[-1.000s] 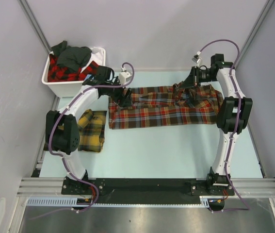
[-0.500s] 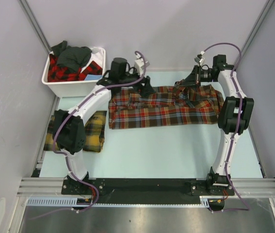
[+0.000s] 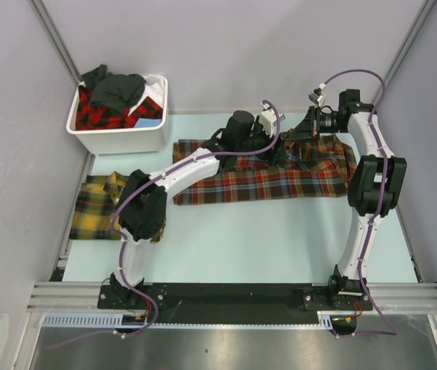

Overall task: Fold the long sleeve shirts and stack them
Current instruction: Fold the shirt

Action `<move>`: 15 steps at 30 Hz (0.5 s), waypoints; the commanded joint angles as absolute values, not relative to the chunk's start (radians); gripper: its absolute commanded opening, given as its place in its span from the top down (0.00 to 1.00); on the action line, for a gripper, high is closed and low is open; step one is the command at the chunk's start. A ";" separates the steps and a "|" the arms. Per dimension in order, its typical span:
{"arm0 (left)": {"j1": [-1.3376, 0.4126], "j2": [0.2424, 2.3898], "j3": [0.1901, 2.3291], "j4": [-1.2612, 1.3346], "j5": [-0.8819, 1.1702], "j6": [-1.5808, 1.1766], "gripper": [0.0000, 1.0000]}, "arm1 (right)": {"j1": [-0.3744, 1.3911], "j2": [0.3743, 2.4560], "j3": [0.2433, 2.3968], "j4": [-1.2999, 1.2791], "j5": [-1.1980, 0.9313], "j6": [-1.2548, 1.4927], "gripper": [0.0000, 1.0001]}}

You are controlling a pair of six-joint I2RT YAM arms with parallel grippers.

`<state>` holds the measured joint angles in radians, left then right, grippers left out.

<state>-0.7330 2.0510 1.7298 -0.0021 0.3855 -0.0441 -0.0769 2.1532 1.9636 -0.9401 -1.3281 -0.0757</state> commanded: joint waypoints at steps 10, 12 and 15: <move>-0.730 2.157 1.913 -0.056 0.444 -0.168 1.00 | -0.072 2.114 2.009 -1.100 -1.342 -0.247 0.97; -0.713 2.167 1.943 -0.048 0.526 -0.318 1.00 | -0.080 2.134 2.093 -1.095 -1.315 -0.241 0.81; -0.674 2.137 1.881 0.085 0.583 -0.549 1.00 | -0.116 2.137 2.216 -1.089 -1.250 -0.262 0.50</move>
<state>-0.7170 2.1715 1.8782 -0.0452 0.4408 -0.2516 -0.0834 2.1548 2.0480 -1.0973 -1.3029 -0.2249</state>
